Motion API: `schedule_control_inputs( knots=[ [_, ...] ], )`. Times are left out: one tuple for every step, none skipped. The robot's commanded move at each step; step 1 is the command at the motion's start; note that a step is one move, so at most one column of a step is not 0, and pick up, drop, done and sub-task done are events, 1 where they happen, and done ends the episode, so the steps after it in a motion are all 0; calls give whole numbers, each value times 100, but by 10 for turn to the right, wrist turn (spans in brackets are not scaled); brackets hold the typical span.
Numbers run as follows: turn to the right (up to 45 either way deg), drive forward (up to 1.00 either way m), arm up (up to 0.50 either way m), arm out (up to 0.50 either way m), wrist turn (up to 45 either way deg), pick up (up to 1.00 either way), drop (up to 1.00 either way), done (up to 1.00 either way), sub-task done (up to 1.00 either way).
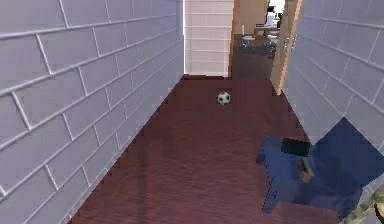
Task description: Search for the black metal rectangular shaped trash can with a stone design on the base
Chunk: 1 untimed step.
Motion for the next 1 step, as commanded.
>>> schedule_control_inputs(
  knots=[
    [0, 95, 0, 0, 0, 0, 0, 0, 0]
  ],
)
